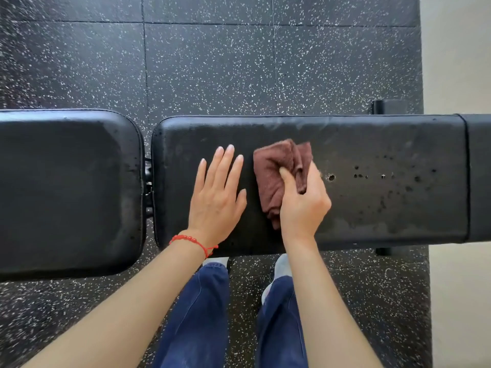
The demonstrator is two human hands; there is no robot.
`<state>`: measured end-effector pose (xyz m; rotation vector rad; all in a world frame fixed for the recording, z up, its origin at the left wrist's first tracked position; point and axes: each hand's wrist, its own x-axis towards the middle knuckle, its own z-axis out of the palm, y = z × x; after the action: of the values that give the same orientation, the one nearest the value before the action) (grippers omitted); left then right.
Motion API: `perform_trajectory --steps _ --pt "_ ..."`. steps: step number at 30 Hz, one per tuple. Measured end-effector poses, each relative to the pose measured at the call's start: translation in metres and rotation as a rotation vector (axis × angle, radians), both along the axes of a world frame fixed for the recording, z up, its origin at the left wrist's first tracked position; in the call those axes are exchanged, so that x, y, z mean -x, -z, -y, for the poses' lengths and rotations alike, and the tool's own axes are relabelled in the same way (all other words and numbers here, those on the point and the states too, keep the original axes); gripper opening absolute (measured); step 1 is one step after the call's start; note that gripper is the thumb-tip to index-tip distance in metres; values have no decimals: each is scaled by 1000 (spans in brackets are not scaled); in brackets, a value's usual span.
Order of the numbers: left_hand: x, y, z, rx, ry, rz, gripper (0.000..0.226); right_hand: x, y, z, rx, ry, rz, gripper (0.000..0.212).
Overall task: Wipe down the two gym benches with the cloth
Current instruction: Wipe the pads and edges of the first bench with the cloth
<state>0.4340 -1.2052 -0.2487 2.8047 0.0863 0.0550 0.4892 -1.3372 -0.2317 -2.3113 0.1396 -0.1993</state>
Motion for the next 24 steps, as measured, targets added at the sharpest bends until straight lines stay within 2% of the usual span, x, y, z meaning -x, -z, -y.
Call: perform_trajectory --steps 5,10,16,20,24 --pt "-2 16 3 -89 17 -68 55 -34 3 6 18 -56 26 52" --pt "-2 15 3 -88 8 -60 55 13 -2 34 -20 25 -71 38" --pt "-3 14 3 -96 4 -66 55 70 -9 62 60 46 -78 47" --pt "-3 15 4 -91 3 -61 55 42 -7 58 40 15 -38 45" --pt "-3 15 4 -101 2 -59 54 -25 -1 54 6 24 10 48"
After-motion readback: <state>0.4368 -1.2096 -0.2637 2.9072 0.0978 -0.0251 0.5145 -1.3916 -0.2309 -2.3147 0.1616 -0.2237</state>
